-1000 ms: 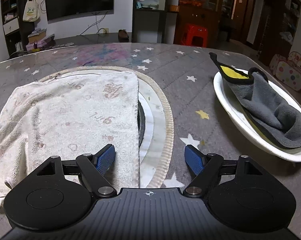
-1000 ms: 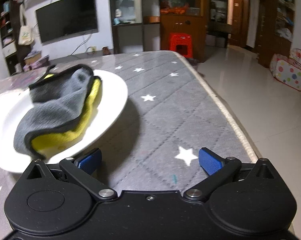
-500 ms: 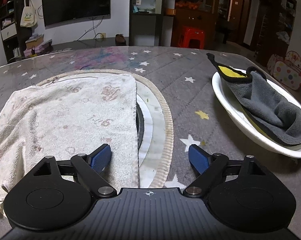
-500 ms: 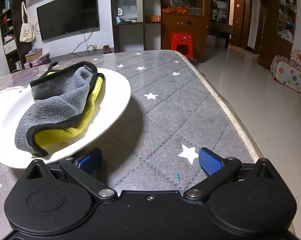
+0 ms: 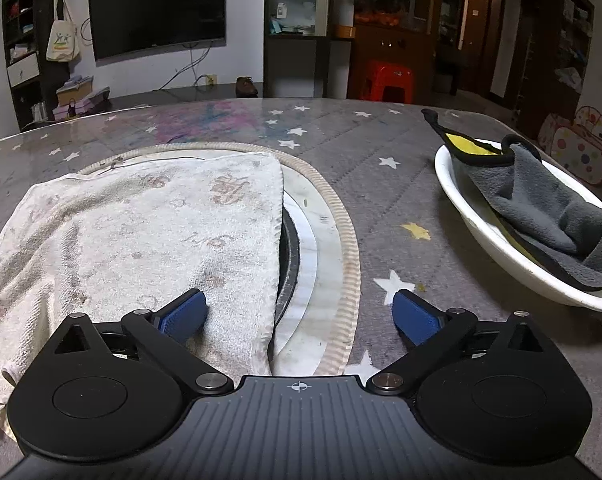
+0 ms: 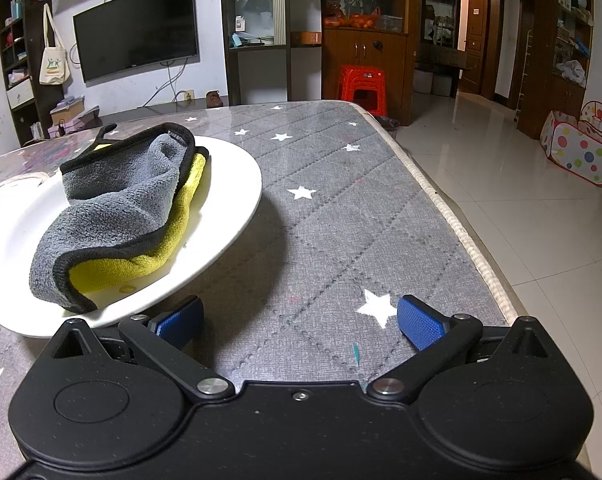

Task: Clean bowl

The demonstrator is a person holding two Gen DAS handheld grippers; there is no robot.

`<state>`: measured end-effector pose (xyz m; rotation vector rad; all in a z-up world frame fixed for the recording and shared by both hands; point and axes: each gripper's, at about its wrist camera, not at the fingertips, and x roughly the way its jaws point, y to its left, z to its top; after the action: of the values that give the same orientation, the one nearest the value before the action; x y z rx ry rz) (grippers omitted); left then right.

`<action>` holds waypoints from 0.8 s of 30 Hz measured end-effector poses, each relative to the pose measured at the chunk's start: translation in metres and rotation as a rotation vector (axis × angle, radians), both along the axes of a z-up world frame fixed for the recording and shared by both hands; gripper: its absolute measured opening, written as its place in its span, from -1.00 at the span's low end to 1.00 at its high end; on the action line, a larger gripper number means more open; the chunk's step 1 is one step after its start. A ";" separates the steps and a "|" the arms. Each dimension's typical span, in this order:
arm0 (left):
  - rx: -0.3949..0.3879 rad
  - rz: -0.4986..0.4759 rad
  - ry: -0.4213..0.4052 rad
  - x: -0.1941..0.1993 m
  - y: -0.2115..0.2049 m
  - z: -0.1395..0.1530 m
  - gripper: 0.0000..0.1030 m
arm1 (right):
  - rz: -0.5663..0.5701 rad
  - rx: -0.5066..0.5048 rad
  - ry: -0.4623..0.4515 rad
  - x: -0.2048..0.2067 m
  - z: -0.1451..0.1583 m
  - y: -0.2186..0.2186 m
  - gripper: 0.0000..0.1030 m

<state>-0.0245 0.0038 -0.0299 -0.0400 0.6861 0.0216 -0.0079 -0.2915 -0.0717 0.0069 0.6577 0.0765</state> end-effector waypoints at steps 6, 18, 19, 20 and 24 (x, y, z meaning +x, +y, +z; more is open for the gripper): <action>0.000 -0.001 0.001 0.000 0.000 0.000 0.98 | 0.000 -0.003 0.001 0.003 0.000 0.002 1.00; 0.024 -0.007 0.007 0.006 -0.002 0.003 0.98 | 0.034 -0.050 0.020 0.011 0.004 0.002 1.00; 0.027 -0.010 0.005 0.006 -0.003 0.004 0.98 | 0.038 -0.056 0.020 0.011 0.004 0.003 1.00; 0.031 -0.014 0.003 0.006 -0.005 0.005 0.98 | 0.041 -0.069 0.018 0.011 0.005 0.003 1.00; 0.033 -0.020 -0.005 0.009 -0.008 0.010 0.98 | 0.049 -0.122 0.009 0.013 0.007 0.005 1.00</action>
<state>-0.0153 -0.0039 -0.0202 -0.0012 0.6806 0.0132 0.0050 -0.2870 -0.0644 -0.1267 0.6709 0.0839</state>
